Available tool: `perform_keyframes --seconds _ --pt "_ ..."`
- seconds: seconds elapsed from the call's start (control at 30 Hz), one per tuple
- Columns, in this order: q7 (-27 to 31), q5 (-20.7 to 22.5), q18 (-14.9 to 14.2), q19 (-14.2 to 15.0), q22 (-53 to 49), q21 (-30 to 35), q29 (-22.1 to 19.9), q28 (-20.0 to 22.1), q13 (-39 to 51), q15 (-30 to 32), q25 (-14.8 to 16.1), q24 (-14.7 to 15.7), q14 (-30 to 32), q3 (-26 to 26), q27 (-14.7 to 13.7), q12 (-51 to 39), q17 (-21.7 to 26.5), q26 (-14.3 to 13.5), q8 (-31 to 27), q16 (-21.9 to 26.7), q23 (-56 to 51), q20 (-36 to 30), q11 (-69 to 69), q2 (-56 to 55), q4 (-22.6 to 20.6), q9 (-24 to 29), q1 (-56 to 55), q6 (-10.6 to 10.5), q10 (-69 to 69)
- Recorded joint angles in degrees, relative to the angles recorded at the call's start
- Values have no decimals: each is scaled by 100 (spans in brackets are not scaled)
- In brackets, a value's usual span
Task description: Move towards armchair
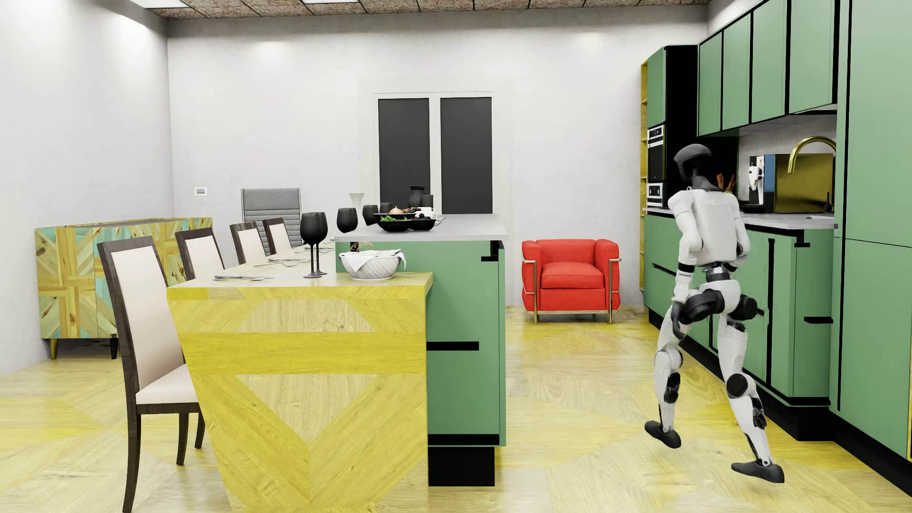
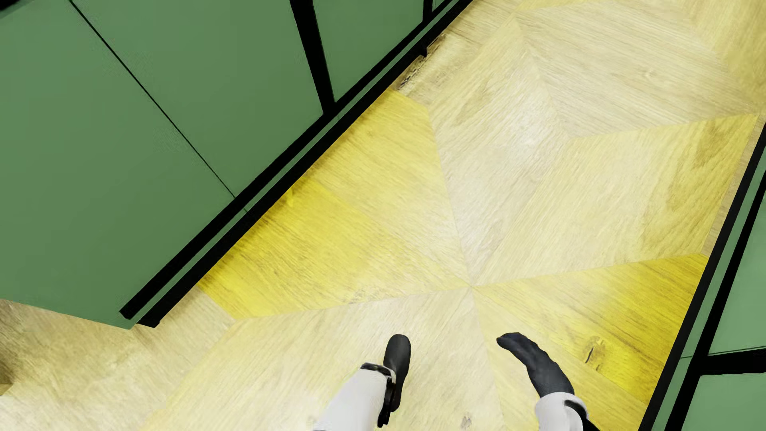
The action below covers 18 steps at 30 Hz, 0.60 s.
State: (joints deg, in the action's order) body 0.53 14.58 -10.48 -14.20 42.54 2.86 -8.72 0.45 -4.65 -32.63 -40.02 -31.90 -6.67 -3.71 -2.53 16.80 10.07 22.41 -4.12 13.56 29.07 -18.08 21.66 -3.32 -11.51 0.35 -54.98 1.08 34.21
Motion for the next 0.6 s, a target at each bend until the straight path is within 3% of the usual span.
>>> perform_keyframes --seconds 0.03,0.07,0.1,0.13,0.17,0.2,0.23,0.27,0.3,0.37,0.43,0.47,0.5,0.53,0.57,0.6 --pt "84 18 973 -26 55 257 88 -192 135 272 50 -215 287 -111 45 204 17 127 -110 -25 -67 60 241 94 -1 41 118 30 49" --pt "-58 61 1174 -18 89 467 142 -269 112 695 183 -375 -4 -215 101 365 18 227 -215 -96 -151 199 736 65 156 101 204 69 349" --pt "-151 35 1325 881 111 667 201 -224 -30 1594 355 -445 -266 -323 159 489 3 303 -178 -208 -227 414 1540 -154 353 165 400 112 605" --pt "-236 89 1461 2634 128 897 358 -148 -200 2716 455 -437 -572 -389 229 578 18 333 -325 -351 -263 624 2541 -522 579 217 689 142 713" --pt "-417 65 1444 2831 160 1106 604 -125 -342 3413 396 -394 -864 -473 318 599 87 291 144 -505 -278 743 3679 -1085 889 253 1055 160 692" --pt "-599 -166 1350 2841 215 1174 745 -163 -483 3161 229 -367 -1084 -452 401 514 121 204 223 -608 -269 729 4599 -1712 1124 274 1508 174 521" --pt "-741 -623 1241 2868 284 1018 622 -228 -658 2749 123 -399 -1241 -349 495 331 24 112 329 -611 -183 582 5164 -2372 1273 282 2041 190 229" --pt "-848 -1103 1142 2728 378 645 276 -287 -864 2330 210 -531 -1373 -189 587 68 -163 7 500 -553 1 371 5280 -2960 1358 271 2603 199 -105" --pt "-961 -1467 1056 2295 371 149 -125 -346 -1008 2066 439 -696 -1525 -9 717 -209 -359 -101 699 -446 253 130 5048 -3504 1405 248 3150 191 -395" --pt "-1194 -1652 888 1860 -7 -710 -678 -366 -1133 1821 870 -834 -1989 328 1052 -809 -531 -366 661 -45 589 -250 3794 -4348 1446 216 4198 144 -749" --pt "-1303 -1599 583 1726 -484 -1232 -653 -153 -1459 2223 1158 -687 -2298 580 941 -1556 -360 -522 397 376 530 -232 1351 -4527 1563 249 5251 69 -1104" --pt "-1295 -1636 398 1637 -711 -1402 -624 35 -1654 2408 1208 -487 -2305 677 843 -1891 -314 -464 350 484 499 16 86 -4413 1666 280 5732 17 -1231" --pt "-1185 -1773 219 1449 -931 -1514 -626 314 -1875 2523 1193 -287 -2125 750 787 -2147 -311 -357 615 509 486 335 -461 -4291 1778 314 6117 -23 -1212" --pt "-1053 -1976 127 1435 -1182 -1572 -623 654 -2077 2817 1132 -164 -1690 803 756 -2294 -372 -290 1203 530 514 597 -101 -4218 1938 348 6385 -53 -1002" --pt "-841 -2047 75 1464 -1476 -1578 -605 960 -2216 3042 1061 -113 -945 856 731 -2305 -488 -312 1494 598 573 748 656 -4194 2164 391 6446 -107 -478" --pt "-577 -1964 355 1166 -1793 -1567 -574 1170 -2235 2634 989 -60 299 890 716 -2165 -602 -394 1586 668 668 838 1369 -4128 2347 441 6179 -178 546"
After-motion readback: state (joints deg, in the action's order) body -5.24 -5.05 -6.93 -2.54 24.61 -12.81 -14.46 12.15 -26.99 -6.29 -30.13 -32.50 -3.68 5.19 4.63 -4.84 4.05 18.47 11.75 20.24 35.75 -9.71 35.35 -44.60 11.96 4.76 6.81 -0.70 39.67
